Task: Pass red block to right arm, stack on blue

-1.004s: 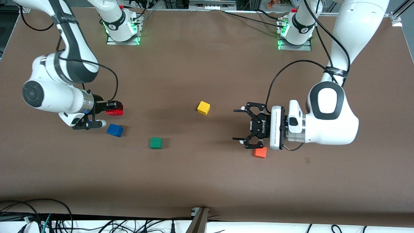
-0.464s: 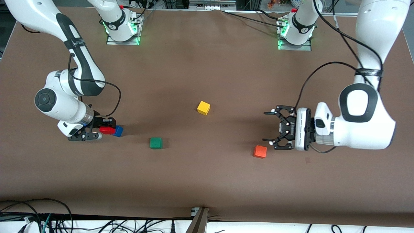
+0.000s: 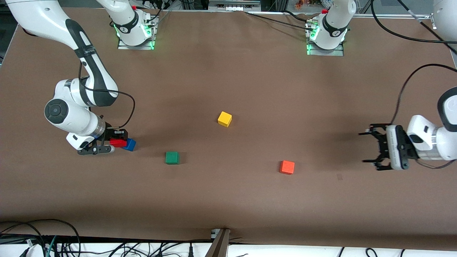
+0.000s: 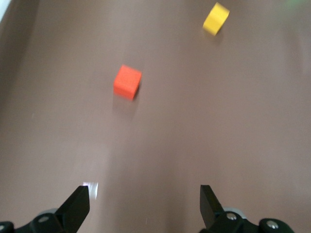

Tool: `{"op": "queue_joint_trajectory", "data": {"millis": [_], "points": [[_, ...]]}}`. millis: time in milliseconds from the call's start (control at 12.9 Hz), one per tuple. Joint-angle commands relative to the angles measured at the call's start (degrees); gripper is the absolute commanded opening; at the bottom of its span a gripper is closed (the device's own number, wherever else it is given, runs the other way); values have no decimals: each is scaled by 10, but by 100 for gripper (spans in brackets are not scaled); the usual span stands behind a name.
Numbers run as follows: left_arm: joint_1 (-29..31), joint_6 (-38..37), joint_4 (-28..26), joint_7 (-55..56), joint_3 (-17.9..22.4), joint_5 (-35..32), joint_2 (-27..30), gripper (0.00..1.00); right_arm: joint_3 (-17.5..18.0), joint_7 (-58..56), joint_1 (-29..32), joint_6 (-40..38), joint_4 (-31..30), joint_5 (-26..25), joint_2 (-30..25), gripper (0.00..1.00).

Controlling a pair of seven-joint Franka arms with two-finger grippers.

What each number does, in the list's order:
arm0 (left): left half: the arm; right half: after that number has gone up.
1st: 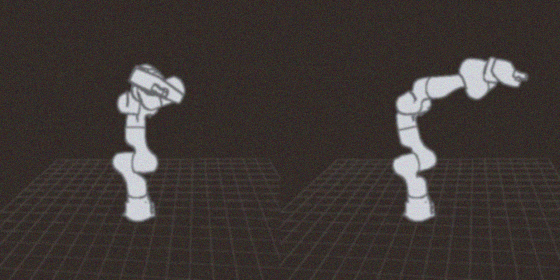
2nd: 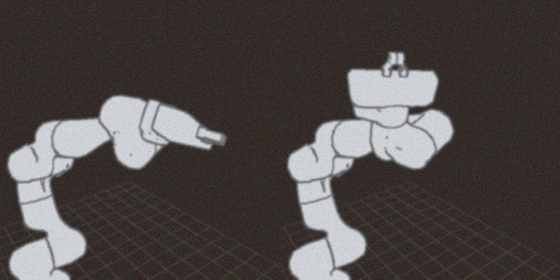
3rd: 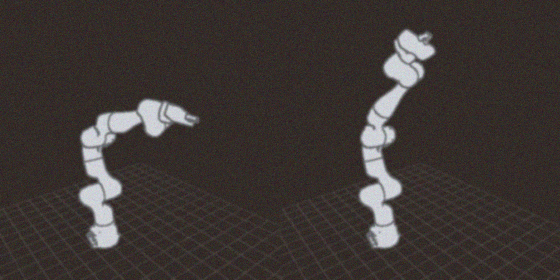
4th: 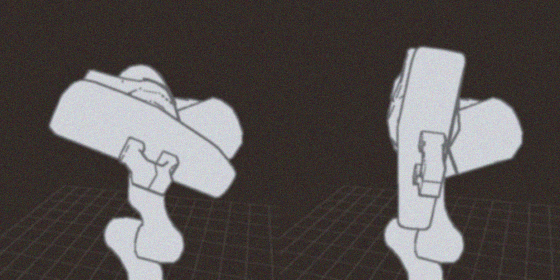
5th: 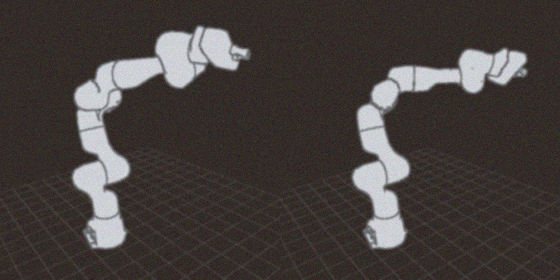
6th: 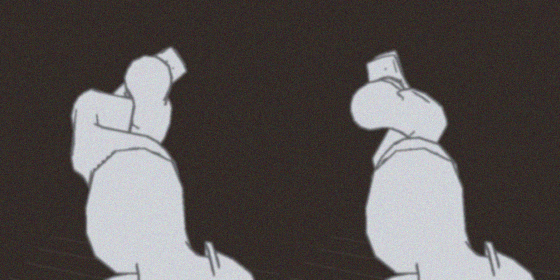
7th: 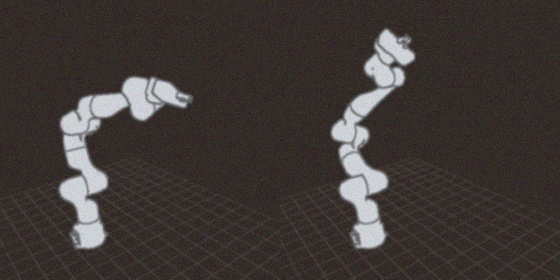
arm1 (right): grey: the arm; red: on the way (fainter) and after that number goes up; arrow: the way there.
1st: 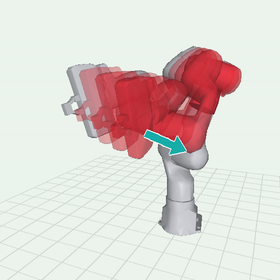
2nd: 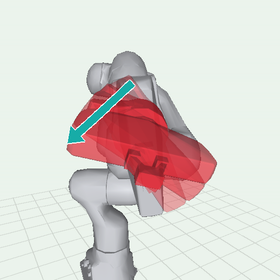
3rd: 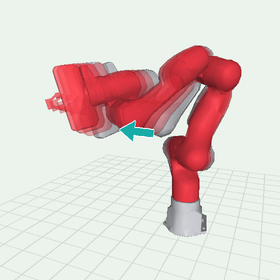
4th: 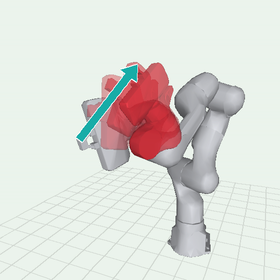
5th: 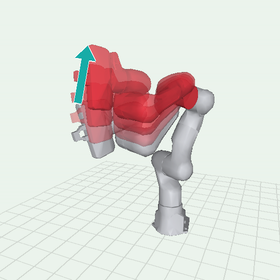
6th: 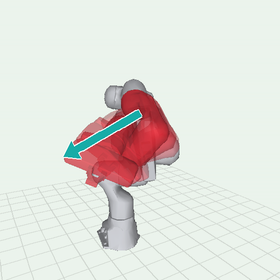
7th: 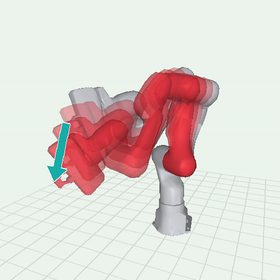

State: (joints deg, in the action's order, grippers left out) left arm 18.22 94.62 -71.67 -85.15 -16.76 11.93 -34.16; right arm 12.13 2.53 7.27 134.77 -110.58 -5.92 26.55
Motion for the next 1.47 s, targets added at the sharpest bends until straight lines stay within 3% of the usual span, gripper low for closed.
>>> {"op": "queue_joint_trajectory", "data": {"millis": [0,77,155,232,309,464,618,850,1004,1159,1391], "points": [[-12,-16,-8,66,5,-111,53,100,-1,-3,0,15,-8,-10,3,6],[-9,-22,-9,82,17,-129,59,100,-1,-3,0,15,-8,-10,3,6],[-9,-33,-11,105,29,-131,67,100,-1,-2,0,15,-8,-10,4,13],[-9,-34,-11,133,40,-132,73,100,-1,-2,0,14,-7,-9,6,73],[-10,-35,-13,169,44,-142,88,100,-1,-1,1,14,-4,-9,6,100],[-20,-54,-11,278,36,-191,109,100,0,4,1,5,-1,-8,-7,100],[-19,-56,-7,329,36,-188,111,100,1,22,1,-17,1,-6,-35,100],[-14,-58,-16,483,38,-189,160,100,4,47,0,-104,16,-5,-118,100],[-21,-84,-15,596,33,-197,167,100,4,53,0,-233,57,3,-174,100],[-24,-118,-11,660,34,-189,168,100,4,60,0,-394,139,20,-200,100],[-22,-120,-6,660,32,-189,168,100,-3,62,0,-525,231,35,-207,100]]}}
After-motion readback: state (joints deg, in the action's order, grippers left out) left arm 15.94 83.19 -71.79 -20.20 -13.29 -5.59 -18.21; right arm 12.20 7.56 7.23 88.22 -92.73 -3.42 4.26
